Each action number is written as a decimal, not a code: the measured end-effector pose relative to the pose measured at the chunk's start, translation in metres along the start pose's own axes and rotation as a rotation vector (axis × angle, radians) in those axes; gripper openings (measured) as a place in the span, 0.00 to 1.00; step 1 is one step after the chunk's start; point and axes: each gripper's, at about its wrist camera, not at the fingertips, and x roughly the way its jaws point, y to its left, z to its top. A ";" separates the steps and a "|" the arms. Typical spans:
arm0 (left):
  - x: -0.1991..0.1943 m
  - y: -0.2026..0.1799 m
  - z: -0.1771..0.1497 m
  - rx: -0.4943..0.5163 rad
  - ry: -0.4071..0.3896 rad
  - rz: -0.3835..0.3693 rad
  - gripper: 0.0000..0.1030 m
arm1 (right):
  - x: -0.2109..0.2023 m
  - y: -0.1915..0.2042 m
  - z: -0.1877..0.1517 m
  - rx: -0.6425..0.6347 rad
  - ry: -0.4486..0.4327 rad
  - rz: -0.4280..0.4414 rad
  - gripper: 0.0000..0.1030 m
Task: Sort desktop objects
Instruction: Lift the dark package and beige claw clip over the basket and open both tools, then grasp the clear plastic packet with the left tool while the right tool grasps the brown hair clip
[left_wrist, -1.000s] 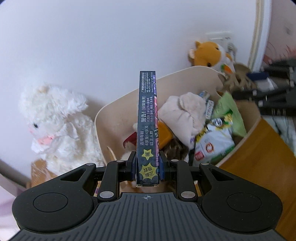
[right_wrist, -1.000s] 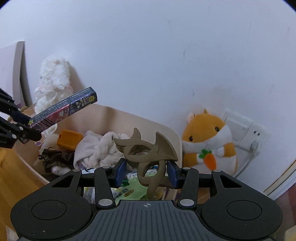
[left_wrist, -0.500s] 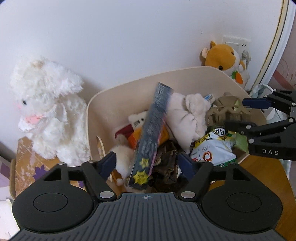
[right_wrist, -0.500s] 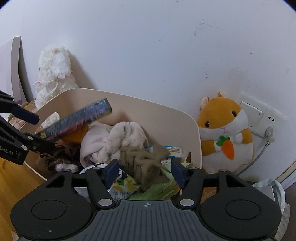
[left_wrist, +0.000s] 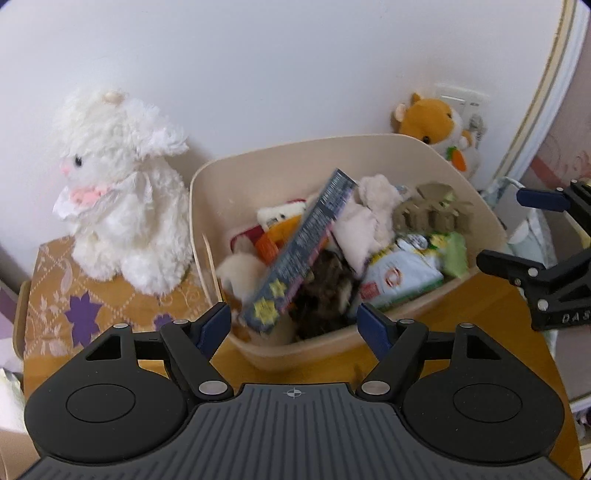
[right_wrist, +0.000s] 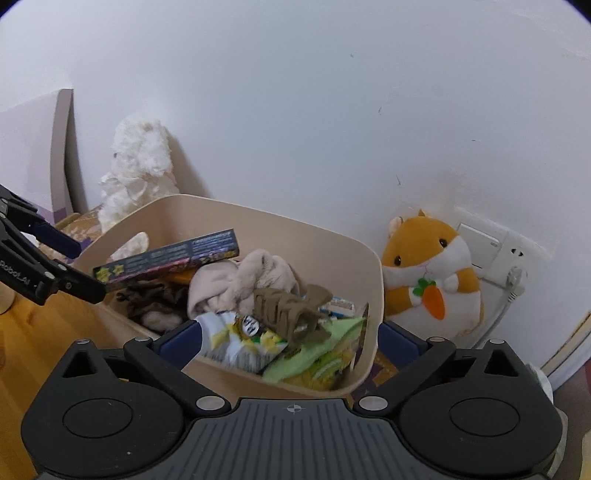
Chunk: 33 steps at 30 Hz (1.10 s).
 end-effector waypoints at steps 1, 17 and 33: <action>-0.004 -0.002 -0.007 0.005 0.006 -0.013 0.74 | -0.004 0.001 -0.004 -0.004 0.001 0.000 1.00; 0.013 -0.065 -0.113 0.238 0.232 -0.104 0.74 | -0.010 0.030 -0.079 0.049 0.155 0.063 1.00; 0.052 -0.034 -0.124 0.037 0.279 0.002 0.74 | 0.028 0.074 -0.085 0.081 0.204 0.178 1.00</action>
